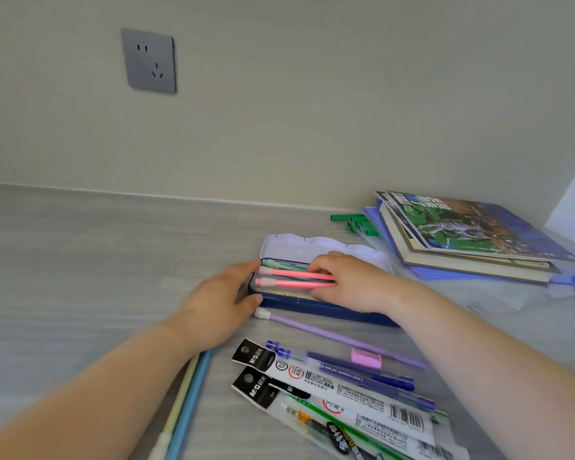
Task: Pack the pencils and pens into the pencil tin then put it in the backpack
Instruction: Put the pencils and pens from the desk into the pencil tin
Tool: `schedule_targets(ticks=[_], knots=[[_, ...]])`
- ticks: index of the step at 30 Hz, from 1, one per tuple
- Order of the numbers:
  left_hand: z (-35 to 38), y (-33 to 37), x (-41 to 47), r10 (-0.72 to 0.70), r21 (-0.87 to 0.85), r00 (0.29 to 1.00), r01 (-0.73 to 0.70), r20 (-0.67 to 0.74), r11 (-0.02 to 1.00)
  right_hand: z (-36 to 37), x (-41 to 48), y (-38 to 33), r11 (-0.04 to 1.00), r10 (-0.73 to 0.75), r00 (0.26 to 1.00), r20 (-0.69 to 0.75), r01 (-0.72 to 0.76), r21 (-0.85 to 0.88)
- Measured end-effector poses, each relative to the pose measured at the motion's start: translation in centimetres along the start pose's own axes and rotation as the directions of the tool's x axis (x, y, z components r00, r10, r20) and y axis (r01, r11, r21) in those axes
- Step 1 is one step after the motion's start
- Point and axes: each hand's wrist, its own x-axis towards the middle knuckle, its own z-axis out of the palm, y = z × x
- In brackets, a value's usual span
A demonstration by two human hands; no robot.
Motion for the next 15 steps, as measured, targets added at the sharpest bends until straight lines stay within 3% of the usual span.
schedule_targets(ticks=[6,15], knots=[[-0.3,0.6,-0.2,0.066,0.053,0.997,-0.068,0.033,0.996,0.1,-0.7,1.1,0.994,0.025,0.995,-0.096,-0.015,0.105],[0.1,1.5,0.9,0.057,0.466,0.989,-0.116,0.138,0.877,0.0,-2.1,2.2,1.0,0.008,0.998,-0.063,-0.007,0.012]])
